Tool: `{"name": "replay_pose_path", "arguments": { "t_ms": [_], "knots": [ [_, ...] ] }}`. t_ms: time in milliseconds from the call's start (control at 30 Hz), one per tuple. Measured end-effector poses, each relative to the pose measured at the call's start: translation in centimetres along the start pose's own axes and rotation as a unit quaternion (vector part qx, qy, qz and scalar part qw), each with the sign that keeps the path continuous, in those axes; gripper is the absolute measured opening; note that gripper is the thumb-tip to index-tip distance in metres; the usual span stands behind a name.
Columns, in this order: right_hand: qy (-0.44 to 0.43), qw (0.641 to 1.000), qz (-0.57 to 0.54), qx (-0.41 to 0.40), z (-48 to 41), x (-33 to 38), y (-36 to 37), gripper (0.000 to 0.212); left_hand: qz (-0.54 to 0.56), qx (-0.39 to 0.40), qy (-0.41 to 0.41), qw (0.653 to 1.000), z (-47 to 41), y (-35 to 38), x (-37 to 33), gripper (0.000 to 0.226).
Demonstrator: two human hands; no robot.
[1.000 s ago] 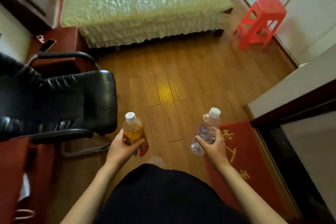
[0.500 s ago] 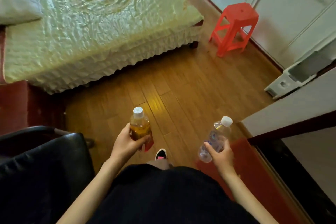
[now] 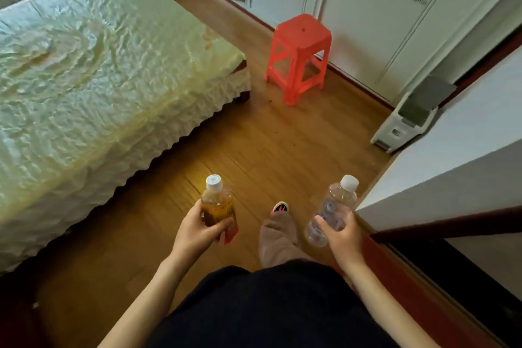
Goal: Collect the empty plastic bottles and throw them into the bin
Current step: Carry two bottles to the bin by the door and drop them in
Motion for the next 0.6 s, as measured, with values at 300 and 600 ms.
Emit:
{"name": "replay_pose_path", "arguments": {
  "t_ms": [300,600],
  "knots": [
    [-0.015,0.999,0.003,-0.03,-22.7,6.3,-2.9,0.049,-0.046,0.017,0.027,0.998,-17.1,4.3,-19.0,0.052],
    [0.042,0.993,-0.019,-0.108,-37.3,4.8,-7.1,0.06,-0.1,0.075,0.06,0.99,-31.5,12.3,-35.4,0.055]
  ]
}}
Point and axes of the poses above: each hand's wrist, its own z-axis away from the middle knuckle, its own y-axis out of the palm, x = y × z, the point moved 7 cm from there along -z, towards the middle knuckle, and after that the axes turned 13 degrees about -y, right-handed, at the moved point
